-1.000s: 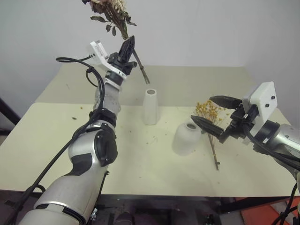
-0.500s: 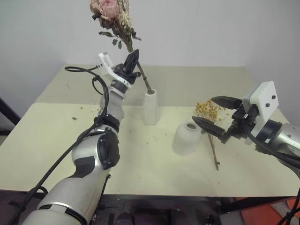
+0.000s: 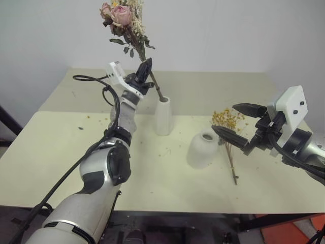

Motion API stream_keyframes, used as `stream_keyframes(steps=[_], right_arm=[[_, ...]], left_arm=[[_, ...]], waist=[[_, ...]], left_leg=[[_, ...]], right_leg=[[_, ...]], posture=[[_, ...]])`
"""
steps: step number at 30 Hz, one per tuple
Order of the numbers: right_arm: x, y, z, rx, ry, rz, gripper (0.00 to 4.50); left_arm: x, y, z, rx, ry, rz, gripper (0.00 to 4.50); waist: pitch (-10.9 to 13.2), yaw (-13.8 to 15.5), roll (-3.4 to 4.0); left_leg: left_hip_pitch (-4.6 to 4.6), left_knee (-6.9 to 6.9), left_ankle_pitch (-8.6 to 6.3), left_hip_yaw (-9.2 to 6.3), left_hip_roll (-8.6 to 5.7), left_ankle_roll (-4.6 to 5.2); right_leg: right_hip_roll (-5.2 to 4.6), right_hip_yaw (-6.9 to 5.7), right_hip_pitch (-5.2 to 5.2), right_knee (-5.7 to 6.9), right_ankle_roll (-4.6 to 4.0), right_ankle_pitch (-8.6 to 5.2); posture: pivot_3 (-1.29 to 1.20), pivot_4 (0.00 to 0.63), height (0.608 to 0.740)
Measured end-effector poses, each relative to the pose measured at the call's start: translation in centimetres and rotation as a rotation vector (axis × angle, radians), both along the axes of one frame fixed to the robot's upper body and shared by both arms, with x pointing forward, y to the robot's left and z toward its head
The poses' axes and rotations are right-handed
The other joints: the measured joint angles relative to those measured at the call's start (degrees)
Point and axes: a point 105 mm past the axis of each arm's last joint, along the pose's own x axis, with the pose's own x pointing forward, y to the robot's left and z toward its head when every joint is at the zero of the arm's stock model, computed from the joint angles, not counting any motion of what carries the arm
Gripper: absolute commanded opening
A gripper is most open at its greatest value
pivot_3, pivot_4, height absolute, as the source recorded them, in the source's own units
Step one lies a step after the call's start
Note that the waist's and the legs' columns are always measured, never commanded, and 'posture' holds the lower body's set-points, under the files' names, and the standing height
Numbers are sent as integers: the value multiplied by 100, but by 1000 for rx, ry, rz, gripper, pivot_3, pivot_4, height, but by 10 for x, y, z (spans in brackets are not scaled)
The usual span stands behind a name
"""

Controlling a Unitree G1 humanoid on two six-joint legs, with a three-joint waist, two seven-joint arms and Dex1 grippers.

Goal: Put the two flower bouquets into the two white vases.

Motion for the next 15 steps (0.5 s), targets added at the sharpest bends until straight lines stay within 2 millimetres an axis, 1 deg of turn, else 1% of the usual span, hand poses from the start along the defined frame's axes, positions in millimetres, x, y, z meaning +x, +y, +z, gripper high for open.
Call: stream_keyframes(steps=[3,7,11,15], right_arm=[[0,0,0,3,0,-4,4500],[0,-1,-5,40,22,-4,4500],[-1,-6,-4,65,23,-22,4500],[-1,-5,-5,71,28,-19,4500]], left_arm=[[-2,-8,-1,30,-15,-26,133],[-5,-14,-2,91,-41,-30,133],[-4,-17,-16,157,-25,-23,133],[-5,-21,-19,189,-24,-28,133]], waist=[[0,1,0],[0,5,0],[0,8,0],[0,9,0]], left_leg=[[1,0,0,0,0,0],[1,0,0,0,0,0],[2,0,0,0,0,0],[1,0,0,0,0,0]], right_leg=[[0,0,0,0,0,0],[0,0,1,0,0,0],[0,1,1,2,0,0],[0,1,1,1,0,0]], posture=[[0,150,740],[0,150,740],[0,150,740],[0,150,740]])
